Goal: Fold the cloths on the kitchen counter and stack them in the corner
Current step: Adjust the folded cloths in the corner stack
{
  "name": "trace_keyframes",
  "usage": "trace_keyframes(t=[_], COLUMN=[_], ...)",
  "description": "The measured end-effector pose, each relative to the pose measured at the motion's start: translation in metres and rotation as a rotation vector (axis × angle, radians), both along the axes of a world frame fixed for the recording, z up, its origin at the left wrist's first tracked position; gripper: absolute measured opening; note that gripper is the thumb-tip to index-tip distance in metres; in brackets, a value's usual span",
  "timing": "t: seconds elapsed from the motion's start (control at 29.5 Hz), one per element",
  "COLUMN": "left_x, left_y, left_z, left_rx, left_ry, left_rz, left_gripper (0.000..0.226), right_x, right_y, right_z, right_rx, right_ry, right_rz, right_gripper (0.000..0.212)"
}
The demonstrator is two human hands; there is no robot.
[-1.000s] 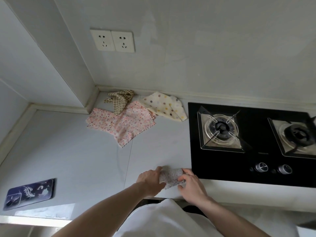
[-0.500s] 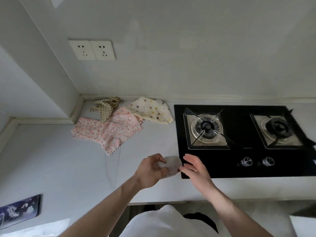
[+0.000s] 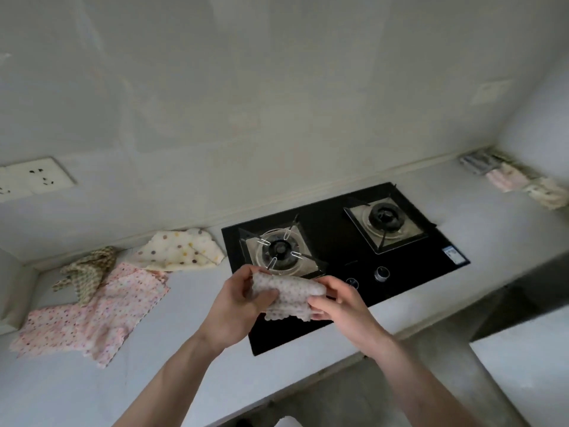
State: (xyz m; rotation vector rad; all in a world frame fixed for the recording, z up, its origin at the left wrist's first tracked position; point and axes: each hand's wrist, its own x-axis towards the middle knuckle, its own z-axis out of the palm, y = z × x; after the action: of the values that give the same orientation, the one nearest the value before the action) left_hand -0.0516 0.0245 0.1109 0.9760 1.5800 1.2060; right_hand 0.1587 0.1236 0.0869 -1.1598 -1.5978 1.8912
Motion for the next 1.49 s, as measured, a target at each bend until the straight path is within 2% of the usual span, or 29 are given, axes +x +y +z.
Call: trace_keyframes(t=[0.2, 0.31, 0.44, 0.64, 0.75, 0.92, 1.19, 1.39, 1.49], left_x=[0.094, 0.149, 0.217, 0.292, 0.322, 0.370, 0.449, 0.486, 0.496], left_y=[0.056, 0.082, 0.112, 0.158, 0.189, 0.247, 0.360, 0.451, 0.484], left_z=[0.010, 0.016, 0.018, 0.020, 0.029, 0.033, 0.018, 0.010, 0.007], left_rx=[0.026, 0.011, 0.011, 0.017, 0.017, 0.016, -0.017, -0.035, -0.098], left_ry=[0.023, 0.099, 0.103, 0.188, 0.220, 0.254, 0.252, 0.285, 0.323], left_rz=[-0.120, -0.203, -0.267, -0.340, -0.360, -0.417, -0.493, -0.571, -0.605], left_gripper=[0.022, 0.022, 0.027, 0.020, 0.031, 0.035, 0.044, 0.034, 0.038], right_x=[0.109, 0.168, 0.239, 0.324, 0.355, 0.397, 0.469, 0.512, 0.520], right_y=[0.028, 0.045, 0.066, 0.092, 0.108, 0.136, 0.211, 0.286, 0.316], right_z=[0.013, 0.022, 0.027, 0.024, 0.027, 0.025, 0.025, 0.019, 0.007], right_rx=[0.075, 0.117, 0.150, 0.087, 0.076, 0.072, 0.045, 0.051, 0.028], right_ry=[-0.059, -0.101, -0.147, -0.086, -0.046, -0.012, -0.079, -0.153, -0.183], right_rz=[-0.188, -0.259, -0.368, -0.491, -0.534, -0.619, -0.761, -0.799, -0.809], right_gripper=[0.023, 0.025, 0.020, 0.008, 0.004, 0.004, 0.007, 0.010, 0.011])
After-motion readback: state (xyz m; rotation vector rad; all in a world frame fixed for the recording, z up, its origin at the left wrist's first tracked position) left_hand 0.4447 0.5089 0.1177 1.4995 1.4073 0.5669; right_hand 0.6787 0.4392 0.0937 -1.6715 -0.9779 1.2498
